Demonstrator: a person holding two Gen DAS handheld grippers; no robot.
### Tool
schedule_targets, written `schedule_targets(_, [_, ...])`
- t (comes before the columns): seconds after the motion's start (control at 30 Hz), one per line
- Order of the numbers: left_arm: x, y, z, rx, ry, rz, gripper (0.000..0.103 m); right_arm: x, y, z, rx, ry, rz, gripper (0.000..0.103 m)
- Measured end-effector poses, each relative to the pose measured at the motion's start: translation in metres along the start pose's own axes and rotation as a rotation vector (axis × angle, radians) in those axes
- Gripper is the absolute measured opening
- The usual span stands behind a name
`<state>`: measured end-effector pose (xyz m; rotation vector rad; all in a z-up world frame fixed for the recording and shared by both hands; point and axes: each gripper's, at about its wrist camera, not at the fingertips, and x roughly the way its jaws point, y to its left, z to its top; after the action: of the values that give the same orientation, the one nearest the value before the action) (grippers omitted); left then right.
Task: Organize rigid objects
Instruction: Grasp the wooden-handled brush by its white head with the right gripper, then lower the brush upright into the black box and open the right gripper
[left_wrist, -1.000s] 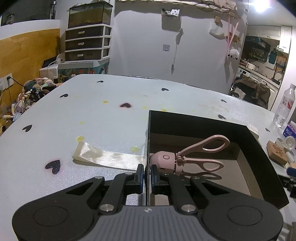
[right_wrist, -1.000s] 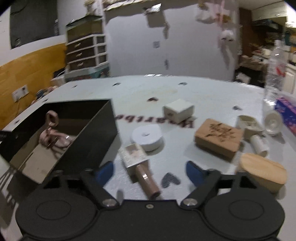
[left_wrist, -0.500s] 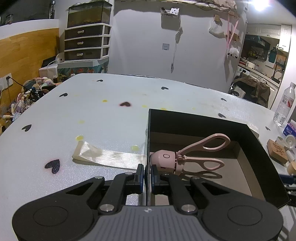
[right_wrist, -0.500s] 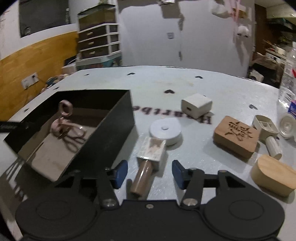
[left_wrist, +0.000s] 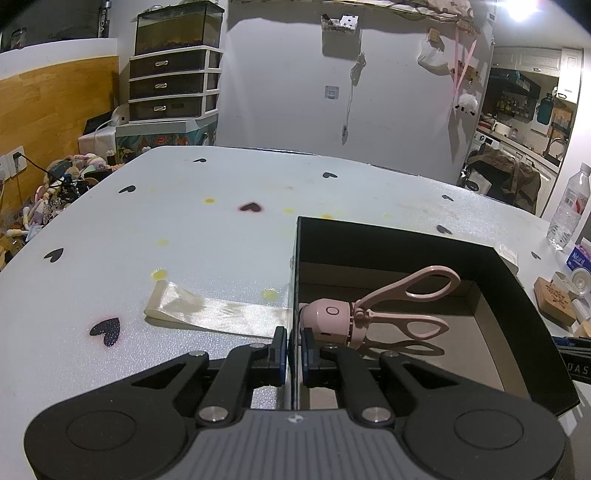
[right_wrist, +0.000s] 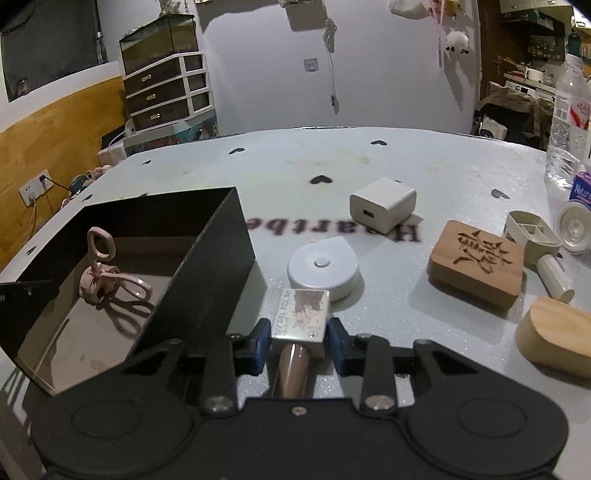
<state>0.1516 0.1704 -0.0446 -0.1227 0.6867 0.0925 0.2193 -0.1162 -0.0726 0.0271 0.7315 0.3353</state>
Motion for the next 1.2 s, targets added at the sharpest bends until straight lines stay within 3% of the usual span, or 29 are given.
schedule_targets(0.17, [0.001, 0.001, -0.001, 0.0, 0.0, -0.003, 0.008, -0.02, -0.009, 0.013, 0.044, -0.07, 0.017, 0.032])
schedule_targets(0.33, [0.0, 0.001, -0.002, 0.0, -0.002, -0.007, 0.008, -0.047, 0.004, 0.034, 0.0, -0.183, 0.089, 0.031])
schedule_targets(0.47, [-0.001, 0.002, -0.002, -0.005, -0.002, -0.012, 0.008, -0.057, 0.022, 0.047, -0.046, -0.219, 0.185, 0.031])
schedule_targets(0.67, [-0.001, 0.002, -0.002, -0.004, -0.003, -0.013, 0.008, -0.04, 0.056, 0.053, -0.127, -0.121, 0.285, 0.031])
schedule_targets(0.77, [-0.002, 0.002, -0.002, -0.005, -0.003, -0.014, 0.008, -0.02, 0.072, 0.057, -0.171, -0.026, 0.234, 0.031])
schedule_targets(0.9, [-0.002, 0.002, -0.002, -0.006, -0.003, -0.015, 0.008, -0.002, 0.081, 0.06, -0.182, 0.001, 0.175, 0.031])
schedule_targets(1.07, [-0.003, 0.001, -0.001, -0.004, -0.002, -0.016, 0.008, 0.019, 0.086, 0.065, -0.191, 0.047, 0.167, 0.032])
schedule_targets(1.2, [-0.003, 0.001, -0.001, -0.004, -0.002, -0.017, 0.008, 0.027, 0.092, 0.07, -0.168, 0.036, 0.196, 0.032])
